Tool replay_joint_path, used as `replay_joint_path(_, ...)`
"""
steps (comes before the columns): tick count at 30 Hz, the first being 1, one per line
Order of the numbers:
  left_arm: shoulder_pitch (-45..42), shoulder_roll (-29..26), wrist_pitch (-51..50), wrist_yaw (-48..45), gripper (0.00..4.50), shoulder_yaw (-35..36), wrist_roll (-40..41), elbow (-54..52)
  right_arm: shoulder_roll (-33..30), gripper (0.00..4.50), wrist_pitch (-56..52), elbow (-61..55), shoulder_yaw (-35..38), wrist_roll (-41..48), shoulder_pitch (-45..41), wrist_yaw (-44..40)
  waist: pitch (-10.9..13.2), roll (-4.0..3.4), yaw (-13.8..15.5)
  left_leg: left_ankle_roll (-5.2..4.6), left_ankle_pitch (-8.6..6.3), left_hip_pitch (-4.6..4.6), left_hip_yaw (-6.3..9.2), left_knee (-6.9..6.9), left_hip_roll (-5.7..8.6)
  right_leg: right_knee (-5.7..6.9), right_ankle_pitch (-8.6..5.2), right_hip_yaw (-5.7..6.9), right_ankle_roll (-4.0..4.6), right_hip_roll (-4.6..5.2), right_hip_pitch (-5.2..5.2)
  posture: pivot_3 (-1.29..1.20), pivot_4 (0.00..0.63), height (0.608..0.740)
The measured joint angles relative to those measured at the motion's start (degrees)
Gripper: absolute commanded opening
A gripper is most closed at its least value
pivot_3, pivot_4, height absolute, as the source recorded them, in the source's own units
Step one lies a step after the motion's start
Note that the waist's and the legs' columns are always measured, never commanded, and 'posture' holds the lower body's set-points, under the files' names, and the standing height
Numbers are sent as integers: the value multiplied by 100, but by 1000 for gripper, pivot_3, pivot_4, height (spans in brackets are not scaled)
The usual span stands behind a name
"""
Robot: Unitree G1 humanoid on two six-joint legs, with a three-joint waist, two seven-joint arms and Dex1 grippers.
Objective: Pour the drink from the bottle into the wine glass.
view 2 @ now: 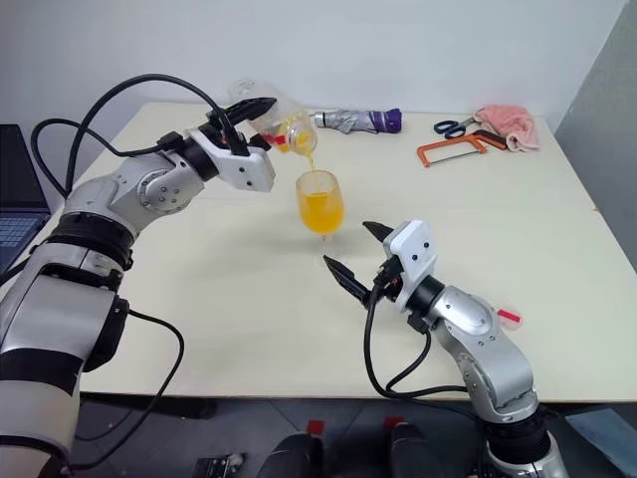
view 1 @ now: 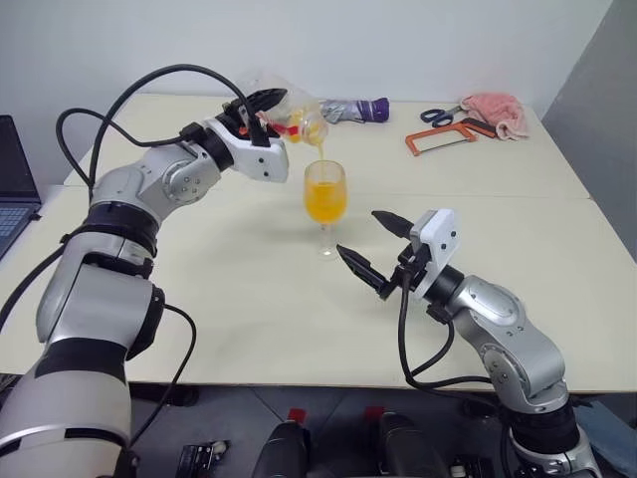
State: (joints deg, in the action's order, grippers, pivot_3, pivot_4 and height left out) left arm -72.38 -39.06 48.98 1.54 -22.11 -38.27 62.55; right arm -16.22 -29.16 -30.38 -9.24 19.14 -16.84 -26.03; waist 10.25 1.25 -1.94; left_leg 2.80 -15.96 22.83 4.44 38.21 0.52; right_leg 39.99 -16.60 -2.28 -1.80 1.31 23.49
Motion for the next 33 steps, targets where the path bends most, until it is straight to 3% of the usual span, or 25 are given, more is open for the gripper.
replay_joint_path(8,927,583,-646,-2007,1671,908,2020,-397,70,4500,46,43,-1,-63,-158,10,0,-1,-54,1,1,0,10,5,-4,4,0,0,1,-1,1,0,150,740)
replay_joint_path(13,1434,785,-1787,-2832,1671,1610,3240,-1190,112,4500,131,57,3,-72,-393,-36,-1,-1,-126,1,0,0,22,8,-7,9,0,0,1,-1,1,0,150,740)
replay_joint_path(22,2875,602,-4187,-3083,1671,2883,4550,-2521,-634,4500,-572,-11,-155,389,-945,-839,-2,-1,-198,-1,0,-7,35,12,-13,22,0,0,1,-2,1,0,150,740)
replay_joint_path(25,3466,582,-4857,-3090,1671,3245,4918,-2864,-621,4500,-855,26,-309,425,-1286,-888,-2,-1,-203,-1,-1,-5,36,20,-19,24,0,-2,1,-1,1,0,150,740)
replay_joint_path(33,3994,430,-5495,-3109,1670,3721,5314,-3105,-449,4500,-1195,349,-576,398,-1710,-875,-10,11,-133,-19,-11,-3,40,47,-19,37,0,-1,1,8,-6,0,150,740)
